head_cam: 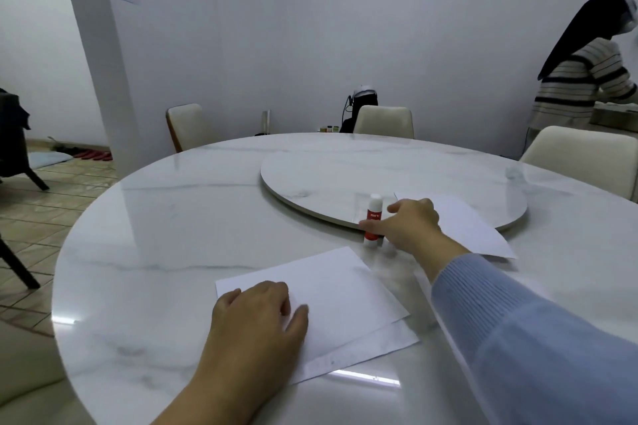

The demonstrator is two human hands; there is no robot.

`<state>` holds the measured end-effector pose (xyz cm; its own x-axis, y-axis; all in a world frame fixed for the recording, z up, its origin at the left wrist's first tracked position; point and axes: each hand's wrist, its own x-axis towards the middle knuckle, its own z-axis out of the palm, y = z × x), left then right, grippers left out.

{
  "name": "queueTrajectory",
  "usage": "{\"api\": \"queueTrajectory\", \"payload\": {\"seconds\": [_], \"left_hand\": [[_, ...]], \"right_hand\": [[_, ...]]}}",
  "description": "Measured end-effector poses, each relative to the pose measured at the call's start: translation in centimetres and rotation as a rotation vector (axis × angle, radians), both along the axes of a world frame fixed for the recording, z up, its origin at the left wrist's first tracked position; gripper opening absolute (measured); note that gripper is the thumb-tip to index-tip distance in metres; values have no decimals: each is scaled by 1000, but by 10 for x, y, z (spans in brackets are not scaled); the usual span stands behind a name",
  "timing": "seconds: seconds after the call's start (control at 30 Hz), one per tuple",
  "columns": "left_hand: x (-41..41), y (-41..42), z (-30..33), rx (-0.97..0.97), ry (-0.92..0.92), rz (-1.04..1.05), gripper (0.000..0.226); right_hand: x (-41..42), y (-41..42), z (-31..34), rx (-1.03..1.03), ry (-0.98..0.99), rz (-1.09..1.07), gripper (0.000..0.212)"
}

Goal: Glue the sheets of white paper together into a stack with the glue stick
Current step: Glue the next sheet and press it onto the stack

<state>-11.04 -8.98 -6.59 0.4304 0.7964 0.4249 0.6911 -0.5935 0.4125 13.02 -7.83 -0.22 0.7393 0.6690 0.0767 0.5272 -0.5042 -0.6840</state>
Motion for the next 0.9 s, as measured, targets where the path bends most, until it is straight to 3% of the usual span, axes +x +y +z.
{"api": "queueTrajectory", "payload": {"seconds": [0.3, 0.43, 0.57, 0.67, 0.77, 0.9], "left_hand": [[-4, 4, 3, -74, 109, -119, 38], [-14, 10, 13, -166, 203, -165, 36], [-16, 15, 35, -188, 340, -193, 38], [19, 10, 44, -182, 192, -201, 43], [55, 5, 31, -181, 314, -265, 51], [65, 13, 2, -190, 482, -250, 54]], "right_hand": [[-7, 16, -26, 224, -44, -78, 31], [-11, 0, -6, 331, -64, 198, 7], [0, -35, 16, 259, -197, 343, 10], [0, -63, 13, 410, 9, 294, 15], [-8, -77, -3, 590, 279, 279, 13], [-16, -72, -24, 578, 343, 320, 4]]}}
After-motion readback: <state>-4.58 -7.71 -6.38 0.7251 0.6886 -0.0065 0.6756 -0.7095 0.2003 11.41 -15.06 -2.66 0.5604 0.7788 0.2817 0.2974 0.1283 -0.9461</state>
